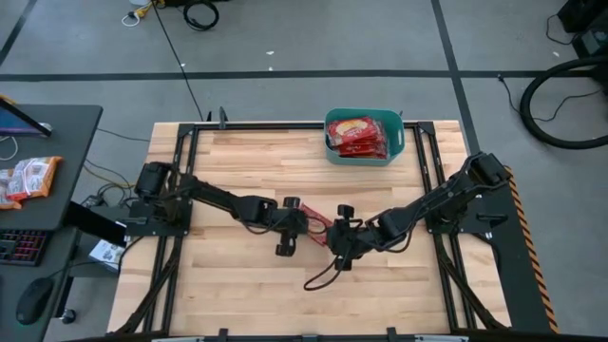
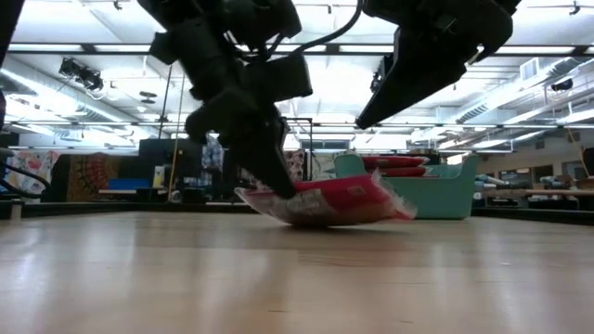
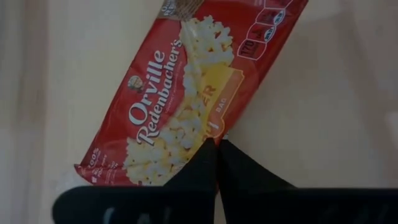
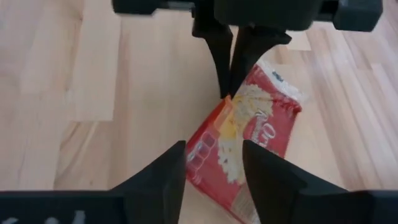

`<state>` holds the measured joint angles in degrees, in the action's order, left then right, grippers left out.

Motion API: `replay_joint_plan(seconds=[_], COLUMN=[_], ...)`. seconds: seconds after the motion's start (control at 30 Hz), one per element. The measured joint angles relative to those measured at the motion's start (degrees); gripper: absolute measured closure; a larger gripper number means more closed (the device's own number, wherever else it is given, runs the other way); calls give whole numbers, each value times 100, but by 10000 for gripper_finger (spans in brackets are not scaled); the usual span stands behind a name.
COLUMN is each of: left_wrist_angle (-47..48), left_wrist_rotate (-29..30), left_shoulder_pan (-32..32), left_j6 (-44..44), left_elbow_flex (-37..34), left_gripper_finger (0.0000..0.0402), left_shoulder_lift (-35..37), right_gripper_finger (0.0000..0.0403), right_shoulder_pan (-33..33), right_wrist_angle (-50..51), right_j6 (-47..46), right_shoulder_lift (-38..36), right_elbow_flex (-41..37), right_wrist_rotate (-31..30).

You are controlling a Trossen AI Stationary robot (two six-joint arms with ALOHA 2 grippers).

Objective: Sort popcorn bags into baskets
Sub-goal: Put the popcorn bag into the green bin

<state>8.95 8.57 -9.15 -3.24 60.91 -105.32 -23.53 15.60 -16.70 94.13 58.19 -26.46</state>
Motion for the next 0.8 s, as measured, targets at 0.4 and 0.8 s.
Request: replay_joint_plan(seconds=[0.4,0.8], left_wrist_angle=[488,641], left_wrist_rotate=[-1021,-2278], left_shoulder_pan=[373,718], left_j6=[-25,-40], left_elbow_flex=[720,1275], left_gripper_finger=[389,389], left_shoulder_lift=[7,10], right_gripper_finger=[183,204], right_shoulder_pan=[-388,-463], right_wrist_angle=[-48,388], right_j6=[510,592], right_shoulder_lift=[4,4], right_elbow_flex=[-2,-7], right_wrist_rotate=[-714,-1078])
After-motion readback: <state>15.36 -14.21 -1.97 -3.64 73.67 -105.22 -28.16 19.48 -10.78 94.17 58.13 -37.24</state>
